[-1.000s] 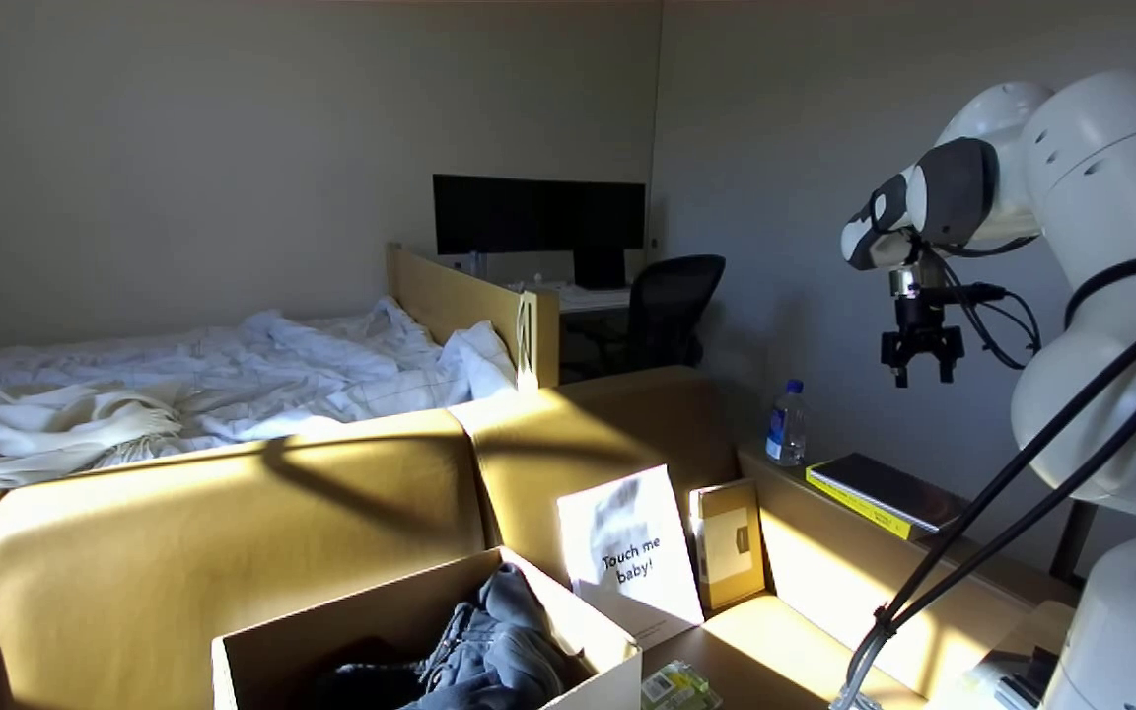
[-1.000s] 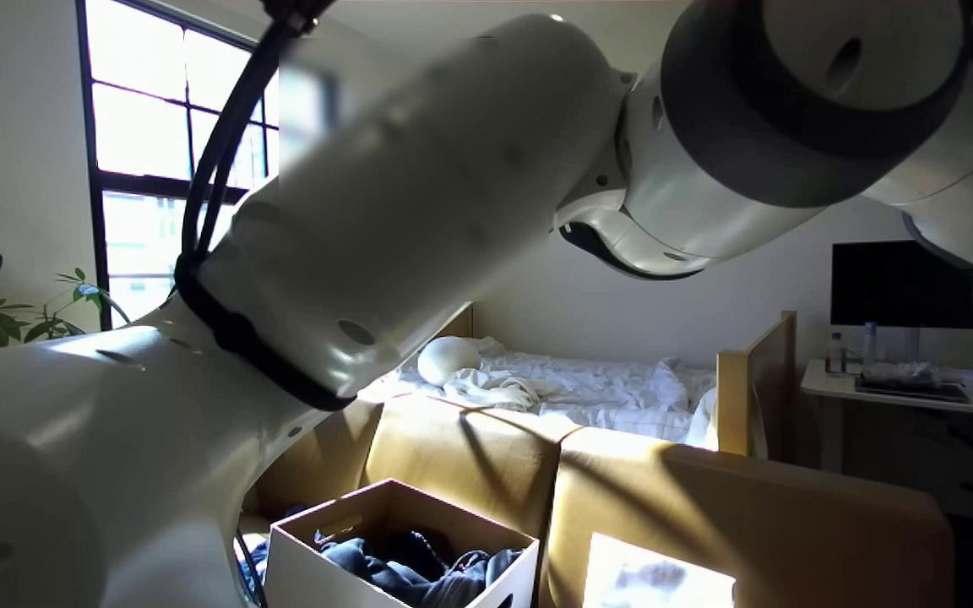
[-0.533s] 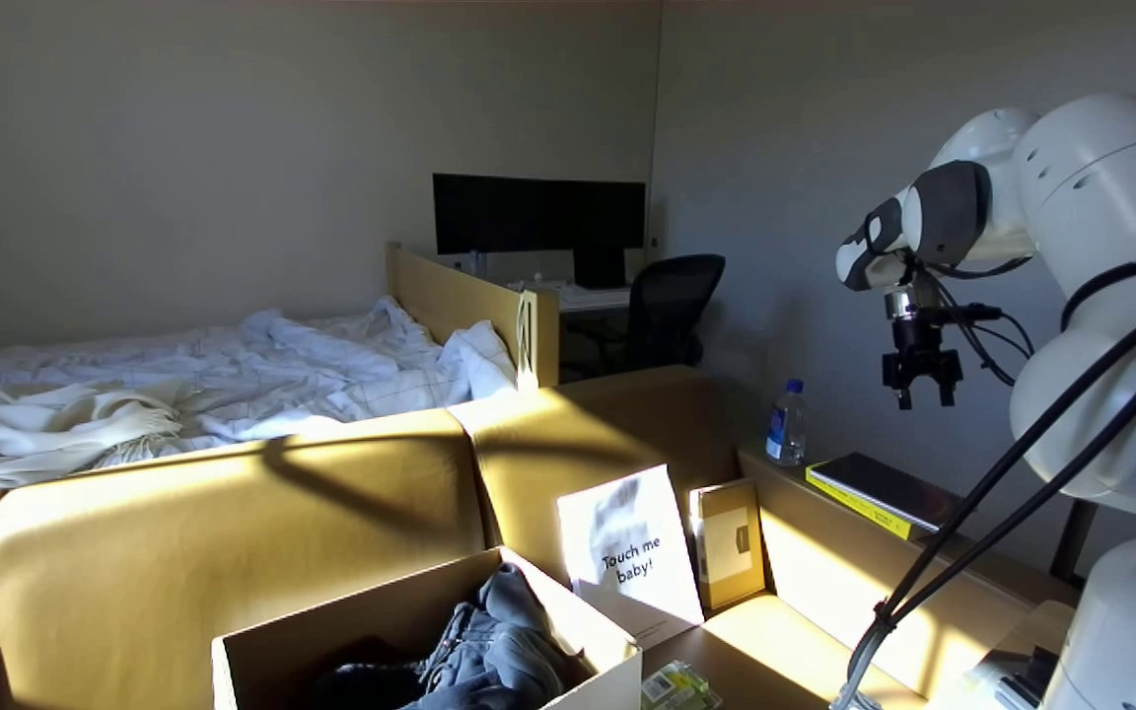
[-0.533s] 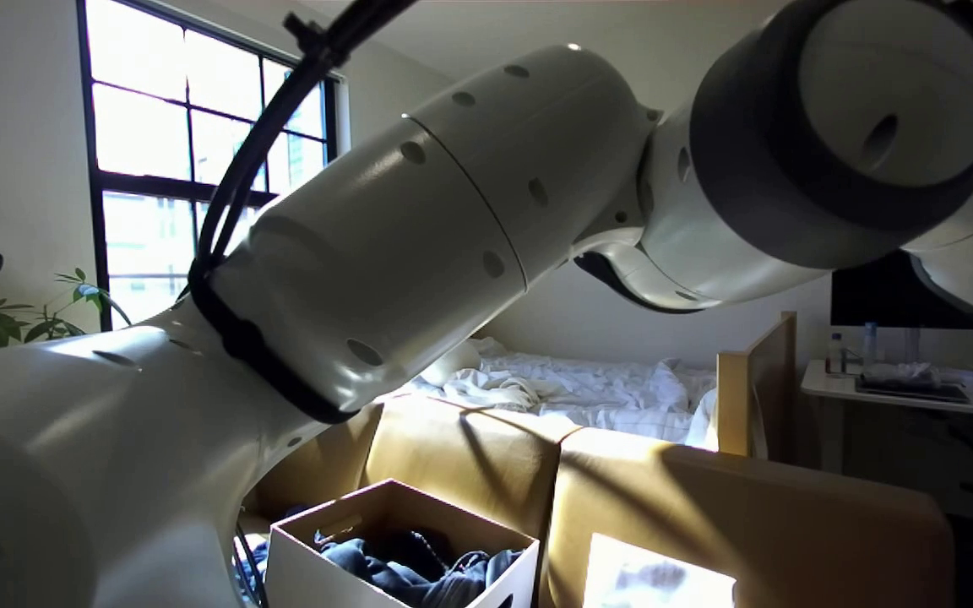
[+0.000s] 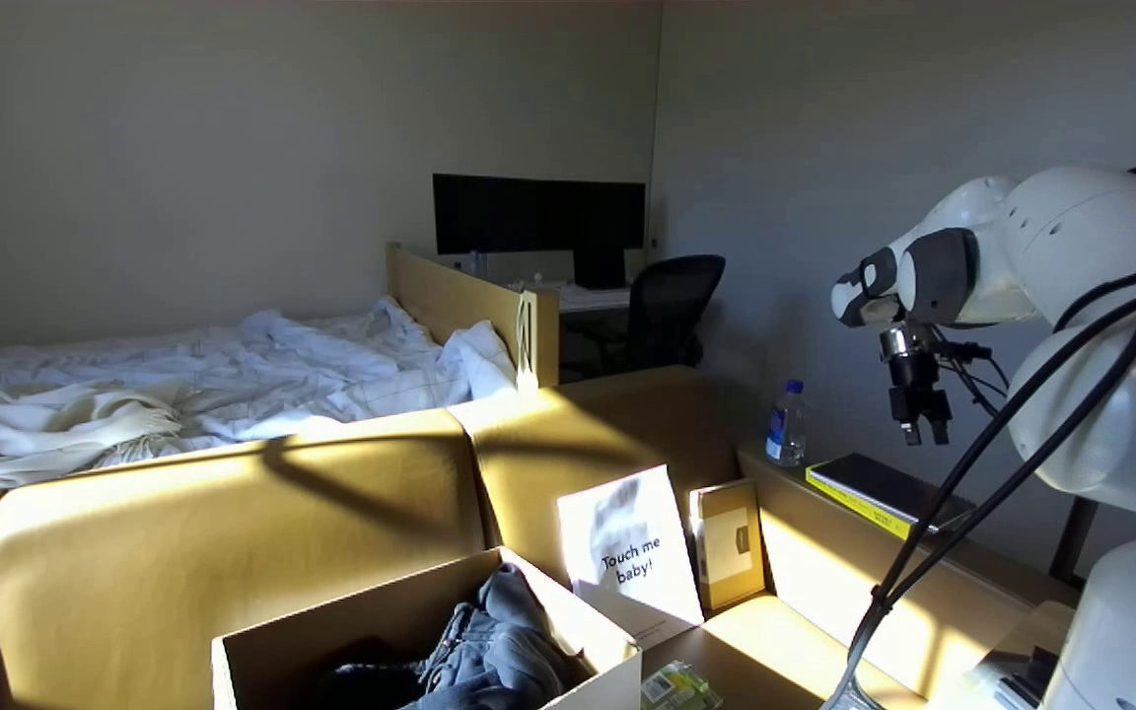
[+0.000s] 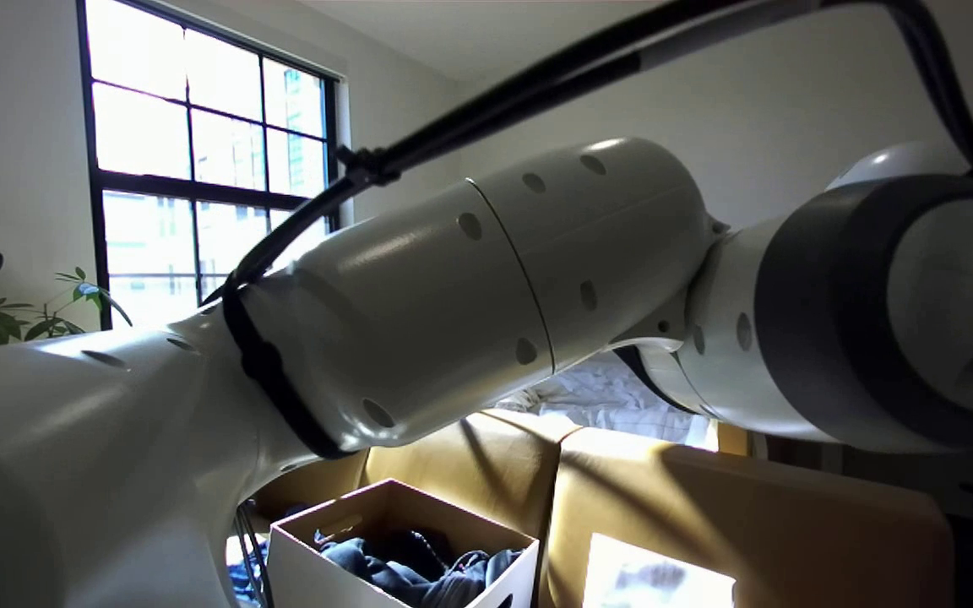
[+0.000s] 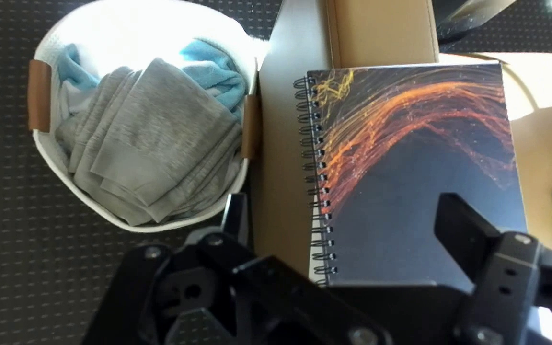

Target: Remove the books from the right armrest of the sofa and place them inside the white storage box

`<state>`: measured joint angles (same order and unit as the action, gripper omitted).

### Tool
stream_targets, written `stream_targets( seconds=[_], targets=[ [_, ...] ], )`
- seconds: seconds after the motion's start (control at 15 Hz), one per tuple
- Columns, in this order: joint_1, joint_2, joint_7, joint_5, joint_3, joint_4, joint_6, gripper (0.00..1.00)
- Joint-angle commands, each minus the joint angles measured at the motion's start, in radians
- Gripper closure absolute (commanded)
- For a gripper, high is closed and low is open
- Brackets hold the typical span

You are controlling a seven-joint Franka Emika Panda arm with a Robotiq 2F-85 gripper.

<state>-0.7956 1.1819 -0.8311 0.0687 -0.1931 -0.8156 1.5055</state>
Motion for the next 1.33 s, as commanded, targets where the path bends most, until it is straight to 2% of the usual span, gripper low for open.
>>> stream_targets(
  seconds=[0.0,0.13,0.2,0.4,0.87,0.93,1.0,1.27],
  targets=[
    [-0.024,0.123,-0.097,0.011,0.004,0.179,-0.147,0.00],
    [-0.021,0.166,-0.139,0.026,-0.008,0.225,-0.230,0.00],
    [-0.029,0.170,-0.128,0.047,0.009,0.220,-0.256,0.00],
    [-0.045,0.228,-0.071,0.049,0.005,0.286,-0.328,0.00],
    [-0.118,0.304,-0.011,-0.003,0.061,0.451,-0.335,0.00],
    [-0.125,0.310,-0.022,-0.005,0.071,0.462,-0.345,0.00],
    [-0.127,0.283,-0.020,-0.005,0.084,0.409,-0.330,0.00],
    [-0.157,0.288,-0.003,-0.037,0.128,0.408,-0.373,0.00]
  ],
)
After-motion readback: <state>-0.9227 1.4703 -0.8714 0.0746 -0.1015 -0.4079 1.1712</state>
